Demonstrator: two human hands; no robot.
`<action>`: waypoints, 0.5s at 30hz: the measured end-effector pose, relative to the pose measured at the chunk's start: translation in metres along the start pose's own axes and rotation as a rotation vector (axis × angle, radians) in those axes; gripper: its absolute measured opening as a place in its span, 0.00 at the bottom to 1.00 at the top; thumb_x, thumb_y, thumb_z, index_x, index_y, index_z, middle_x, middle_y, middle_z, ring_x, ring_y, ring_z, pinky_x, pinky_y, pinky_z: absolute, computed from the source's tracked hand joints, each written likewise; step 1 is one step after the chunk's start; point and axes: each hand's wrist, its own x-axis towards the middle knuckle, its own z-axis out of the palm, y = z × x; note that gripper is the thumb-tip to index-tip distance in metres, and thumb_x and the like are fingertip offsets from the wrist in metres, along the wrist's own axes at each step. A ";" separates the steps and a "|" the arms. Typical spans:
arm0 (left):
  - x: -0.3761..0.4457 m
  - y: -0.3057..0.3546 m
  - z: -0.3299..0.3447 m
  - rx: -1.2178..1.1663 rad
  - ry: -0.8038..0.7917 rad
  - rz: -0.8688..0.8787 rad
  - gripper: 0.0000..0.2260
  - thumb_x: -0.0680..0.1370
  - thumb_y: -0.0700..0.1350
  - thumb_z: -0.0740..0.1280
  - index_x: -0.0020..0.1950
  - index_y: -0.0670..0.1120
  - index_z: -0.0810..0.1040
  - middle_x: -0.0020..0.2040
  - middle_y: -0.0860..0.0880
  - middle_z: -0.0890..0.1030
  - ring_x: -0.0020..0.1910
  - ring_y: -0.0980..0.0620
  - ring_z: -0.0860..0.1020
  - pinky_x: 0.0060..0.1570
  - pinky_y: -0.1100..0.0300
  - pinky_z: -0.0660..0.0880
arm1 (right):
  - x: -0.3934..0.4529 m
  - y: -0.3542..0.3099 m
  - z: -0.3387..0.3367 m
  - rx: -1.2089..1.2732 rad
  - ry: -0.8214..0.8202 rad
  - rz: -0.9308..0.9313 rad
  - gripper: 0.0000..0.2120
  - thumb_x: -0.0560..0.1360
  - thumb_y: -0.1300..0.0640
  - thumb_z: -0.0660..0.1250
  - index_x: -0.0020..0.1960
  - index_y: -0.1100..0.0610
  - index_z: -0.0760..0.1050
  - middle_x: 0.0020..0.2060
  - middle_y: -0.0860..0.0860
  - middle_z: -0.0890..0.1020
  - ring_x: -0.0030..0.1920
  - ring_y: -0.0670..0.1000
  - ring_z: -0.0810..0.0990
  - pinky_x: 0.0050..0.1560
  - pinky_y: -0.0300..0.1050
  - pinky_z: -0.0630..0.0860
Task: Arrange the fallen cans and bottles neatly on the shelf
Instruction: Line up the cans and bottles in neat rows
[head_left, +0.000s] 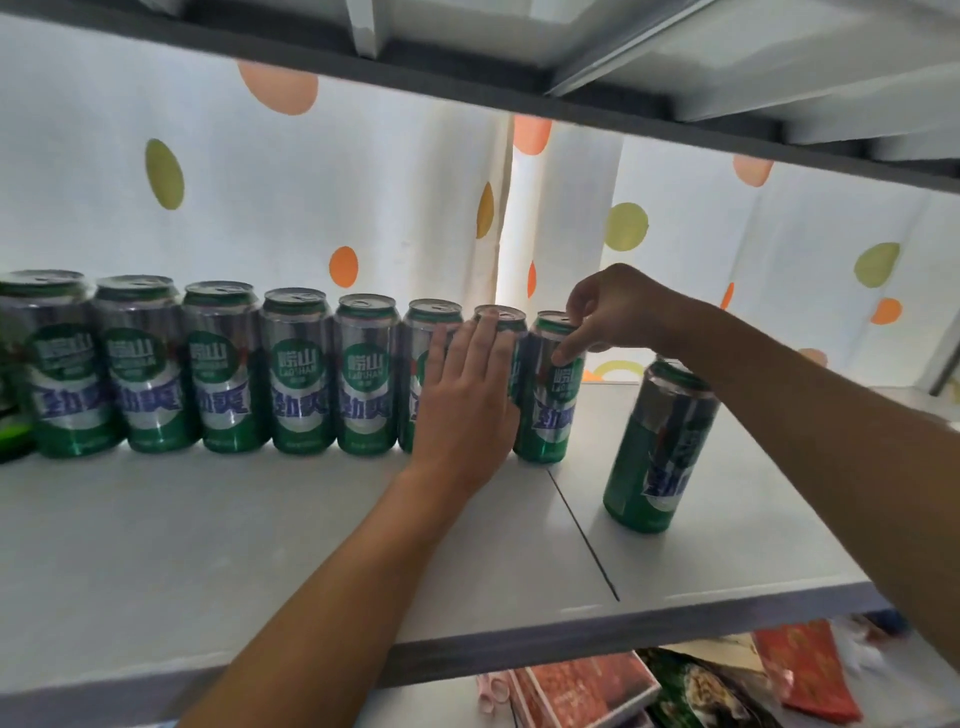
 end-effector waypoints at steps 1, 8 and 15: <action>0.000 0.000 0.002 0.006 0.001 -0.004 0.26 0.70 0.41 0.67 0.69 0.41 0.69 0.71 0.39 0.70 0.70 0.39 0.67 0.72 0.39 0.58 | 0.001 0.002 0.001 -0.001 -0.003 -0.004 0.17 0.58 0.58 0.84 0.37 0.59 0.77 0.36 0.55 0.82 0.37 0.51 0.80 0.43 0.48 0.80; 0.001 0.000 0.005 0.011 0.000 -0.013 0.26 0.70 0.41 0.66 0.69 0.41 0.68 0.72 0.40 0.68 0.71 0.40 0.66 0.73 0.40 0.55 | 0.004 0.001 0.003 -0.074 -0.052 -0.011 0.18 0.60 0.56 0.83 0.41 0.59 0.76 0.36 0.51 0.80 0.37 0.50 0.78 0.37 0.41 0.72; 0.001 -0.001 0.002 -0.015 -0.037 -0.013 0.25 0.72 0.42 0.66 0.69 0.42 0.68 0.72 0.40 0.67 0.72 0.40 0.65 0.74 0.41 0.54 | -0.002 0.003 0.008 -0.102 -0.035 0.011 0.18 0.62 0.54 0.82 0.42 0.57 0.75 0.37 0.50 0.79 0.38 0.50 0.76 0.35 0.43 0.69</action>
